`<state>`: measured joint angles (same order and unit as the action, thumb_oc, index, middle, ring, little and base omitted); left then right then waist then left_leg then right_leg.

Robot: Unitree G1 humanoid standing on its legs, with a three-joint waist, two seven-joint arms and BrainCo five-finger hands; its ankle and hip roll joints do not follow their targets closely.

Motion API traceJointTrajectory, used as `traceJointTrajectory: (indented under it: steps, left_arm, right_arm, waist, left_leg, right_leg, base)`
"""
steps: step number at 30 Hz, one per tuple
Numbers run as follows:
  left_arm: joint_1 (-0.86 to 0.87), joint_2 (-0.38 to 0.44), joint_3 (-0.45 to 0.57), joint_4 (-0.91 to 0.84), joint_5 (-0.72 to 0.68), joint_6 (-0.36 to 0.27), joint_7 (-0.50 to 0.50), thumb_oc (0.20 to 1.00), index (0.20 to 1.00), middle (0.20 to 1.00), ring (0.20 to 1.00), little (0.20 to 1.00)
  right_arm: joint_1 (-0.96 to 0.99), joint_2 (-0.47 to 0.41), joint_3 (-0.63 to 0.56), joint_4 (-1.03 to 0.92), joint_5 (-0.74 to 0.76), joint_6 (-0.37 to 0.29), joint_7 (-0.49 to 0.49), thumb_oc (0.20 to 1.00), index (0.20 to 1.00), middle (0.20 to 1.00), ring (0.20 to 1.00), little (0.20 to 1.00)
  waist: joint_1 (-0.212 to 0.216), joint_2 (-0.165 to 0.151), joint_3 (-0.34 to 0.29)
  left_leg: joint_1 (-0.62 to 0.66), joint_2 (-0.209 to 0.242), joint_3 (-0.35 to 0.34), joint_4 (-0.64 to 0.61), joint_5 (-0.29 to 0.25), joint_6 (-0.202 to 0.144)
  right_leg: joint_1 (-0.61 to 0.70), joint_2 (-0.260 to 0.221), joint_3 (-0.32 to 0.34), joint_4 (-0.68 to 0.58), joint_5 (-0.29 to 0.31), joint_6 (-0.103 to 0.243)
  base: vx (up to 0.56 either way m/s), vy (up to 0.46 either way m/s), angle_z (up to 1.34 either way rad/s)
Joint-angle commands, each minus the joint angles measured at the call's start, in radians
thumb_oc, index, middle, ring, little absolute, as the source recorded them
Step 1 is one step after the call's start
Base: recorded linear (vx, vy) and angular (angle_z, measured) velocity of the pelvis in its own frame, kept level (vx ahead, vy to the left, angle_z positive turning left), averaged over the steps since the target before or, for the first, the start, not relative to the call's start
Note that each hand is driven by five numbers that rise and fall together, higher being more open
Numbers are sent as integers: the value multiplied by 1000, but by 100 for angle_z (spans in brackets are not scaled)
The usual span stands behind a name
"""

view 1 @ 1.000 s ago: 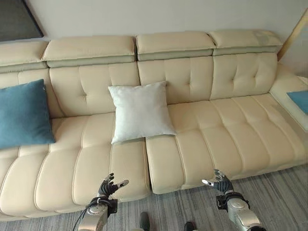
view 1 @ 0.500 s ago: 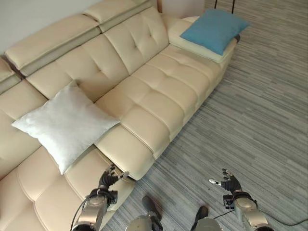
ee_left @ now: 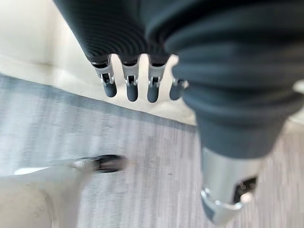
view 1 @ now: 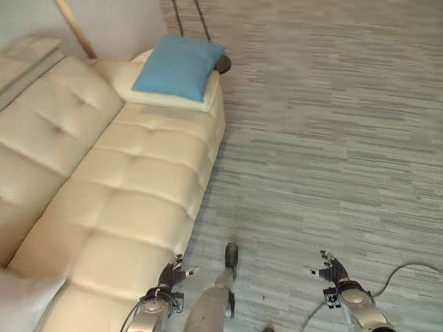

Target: Pick up all the scattered cushions and arrange them neatly on the sofa.

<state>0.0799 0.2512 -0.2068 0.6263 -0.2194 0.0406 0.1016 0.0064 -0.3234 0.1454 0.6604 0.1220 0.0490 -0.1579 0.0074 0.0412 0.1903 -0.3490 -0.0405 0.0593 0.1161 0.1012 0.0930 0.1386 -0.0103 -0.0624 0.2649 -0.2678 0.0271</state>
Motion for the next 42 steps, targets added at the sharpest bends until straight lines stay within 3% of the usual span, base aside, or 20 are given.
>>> traceJointTrajectory:
  steps: [1,4,6,9,10,14,17,21,23,27,28,30,34,35,36,37,39,42]
  left_arm:
    - [-48,70,25,-87,-13,-28,0,1000,1000,1000,1000,1000]
    - [-52,77,26,-91,-13,-26,1,1000,1000,1000,1000,1000]
    - [-61,76,26,-98,-14,-28,4,1000,1000,1000,1000,1000]
    - [-71,78,20,-111,-18,-29,3,1000,1000,1000,1000,1000]
    - [-71,77,20,-111,-18,-29,3,1000,1000,1000,1000,1000]
    - [-85,71,22,-115,-7,-35,2,1000,1000,1000,1000,1000]
    - [-94,70,19,-116,4,-42,-4,1000,1000,1000,1000,1000]
    - [-84,54,5,-118,11,-40,-15,1000,1000,1000,1000,1000]
    - [-77,51,-4,-120,8,-38,-18,1000,1000,1000,1000,1000]
    - [-85,43,-9,-122,-11,-33,-19,1000,1000,1000,1000,1000]
    - [-89,42,-10,-122,-14,-33,-18,1000,1000,1000,1000,1000]
    - [-93,40,-12,-121,-15,-32,-18,1000,1000,1000,1000,1000]
    - [-89,35,-8,-104,-14,-26,-15,1000,1000,1000,1000,1000]
    - [-88,33,-9,-97,-12,-25,-12,1000,1000,1000,1000,1000]
    - [-87,33,-11,-99,-12,-23,-9,1000,1000,1000,1000,1000]
    - [-86,33,-11,-99,-12,-23,-9,1000,1000,1000,1000,1000]
    - [-96,36,-14,-96,-3,-25,-3,1000,1000,1000,1000,1000]
    - [-95,39,-8,-93,-2,-28,2,1000,1000,1000,1000,1000]
  right_arm:
    - [-41,-7,32,-38,-10,-19,6,1000,1000,1000,1000,1000]
    - [-30,4,22,-41,-4,-19,4,1000,1000,1000,1000,1000]
    - [-27,10,14,-40,7,-22,3,1000,1000,1000,1000,1000]
    - [-33,5,6,-37,25,-25,-3,1000,1000,1000,1000,1000]
    - [-33,5,6,-37,25,-25,-3,1000,1000,1000,1000,1000]
    - [-22,7,-5,-41,26,-23,-6,1000,1000,1000,1000,1000]
    - [-15,5,-9,-38,13,-20,-7,1000,1000,1000,1000,1000]
    - [7,-5,-15,-40,19,-31,2,1000,1000,1000,1000,1000]
    - [15,-14,-9,-50,26,-37,9,1000,1000,1000,1000,1000]
    - [12,-30,1,-50,35,-41,15,1000,1000,1000,1000,1000]
    - [14,-35,-1,-50,38,-39,15,1000,1000,1000,1000,1000]
    - [13,-39,-2,-47,40,-38,14,1000,1000,1000,1000,1000]
    - [14,-51,-14,-39,49,-39,12,1000,1000,1000,1000,1000]
    - [14,-54,-14,-37,48,-42,8,1000,1000,1000,1000,1000]
    - [15,-55,-15,-32,48,-40,2,1000,1000,1000,1000,1000]
    - [15,-55,-15,-32,48,-40,2,1000,1000,1000,1000,1000]
    - [17,-48,-14,-26,46,-36,-17,1000,1000,1000,1000,1000]
    - [20,-44,-9,-22,36,-31,-21,1000,1000,1000,1000,1000]
  waist:
    - [1,-51,-24]
    - [-6,-50,-19]
    - [-16,-44,-9]
    - [-39,-44,8]
    - [-39,-42,11]
    - [-67,-46,30]
    - [-84,-47,29]
    - [-106,-35,-11]
    - [-115,-23,-24]
    - [-110,-21,-26]
    - [-104,-27,-21]
    - [-100,-32,-16]
    - [-80,-50,-14]
    - [-72,-48,-10]
    - [-62,-35,-6]
    - [-62,-37,-5]
    - [-47,-26,4]
    - [-36,-21,5]
  left_leg:
    - [176,29,-6,-106,-66,-77]
    - [211,31,11,-120,-86,-65]
    - [245,32,18,-133,-105,-61]
    - [303,19,25,-141,-151,-66]
    - [307,21,24,-141,-154,-67]
    - [363,5,0,-135,-200,-80]
    - [408,5,-13,-136,-234,-89]
    - [478,31,-21,-127,-287,-111]
    - [476,53,-21,-80,-283,-131]
    - [408,72,-19,129,-200,-170]
    - [367,81,-11,212,-152,-172]
    - [334,87,-2,232,-150,-166]
    - [257,77,18,138,-211,-137]
    - [215,73,14,94,-180,-138]
    - [184,79,15,9,-113,-147]
    - [190,78,15,1,-109,-147]
    - [114,84,78,-91,-21,-159]
    - [114,93,124,-135,3,-162]
  right_leg:
    - [-174,-109,8,93,153,130]
    - [-238,-122,-10,178,192,136]
    - [-294,-120,-32,166,192,123]
    - [-364,-104,-80,-42,213,110]
    - [-357,-102,-81,-46,214,110]
    - [-416,-90,-106,-247,299,135]
    - [-437,-96,-130,-289,330,148]
    - [-394,-95,-130,-259,354,116]
    - [-379,-79,-129,-244,333,96]
    - [-314,-48,-122,-246,278,52]
    - [-281,-43,-119,-251,250,36]
    - [-267,-47,-117,-253,237,32]
    - [-218,-66,-105,-263,207,40]
    - [-200,-66,-104,-267,198,43]
    - [-177,-55,-101,-273,187,43]
    - [-174,-56,-101,-274,187,44]
    - [-119,-42,-105,-292,163,42]
    - [-89,-36,-99,-290,143,46]
  base:
    - [137,73,-102]
    - [193,80,-23]
    - [219,53,54]
    - [293,-19,26]
    - [195,-40,-17]
    - [272,-87,14]
    - [361,-149,40]
    - [418,-204,62]
    - [261,-185,35]
    - [192,-171,-17]
    - [246,-164,-43]
    - [156,-78,-31]
    - [203,-19,-9]
    - [257,28,-3]
    - [195,27,5]
    - [183,32,7]
    - [211,49,-2]
    - [238,113,5]
